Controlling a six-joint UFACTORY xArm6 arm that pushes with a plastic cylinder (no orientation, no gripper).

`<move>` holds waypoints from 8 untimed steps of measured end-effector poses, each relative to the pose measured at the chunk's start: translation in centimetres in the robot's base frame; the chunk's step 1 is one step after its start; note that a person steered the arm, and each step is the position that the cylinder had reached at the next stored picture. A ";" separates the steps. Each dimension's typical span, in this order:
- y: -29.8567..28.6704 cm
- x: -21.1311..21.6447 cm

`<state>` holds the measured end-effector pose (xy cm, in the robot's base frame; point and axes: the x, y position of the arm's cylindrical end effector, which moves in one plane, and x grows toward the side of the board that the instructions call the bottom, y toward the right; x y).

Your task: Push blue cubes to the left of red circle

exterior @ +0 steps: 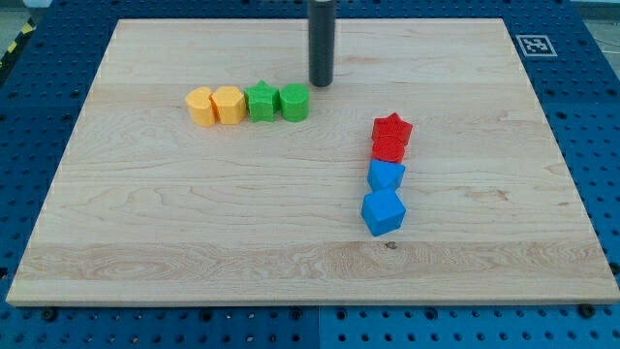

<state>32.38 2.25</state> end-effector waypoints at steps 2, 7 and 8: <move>1.0 1.4; 21.1 14.5; 21.1 24.0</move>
<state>56.38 23.35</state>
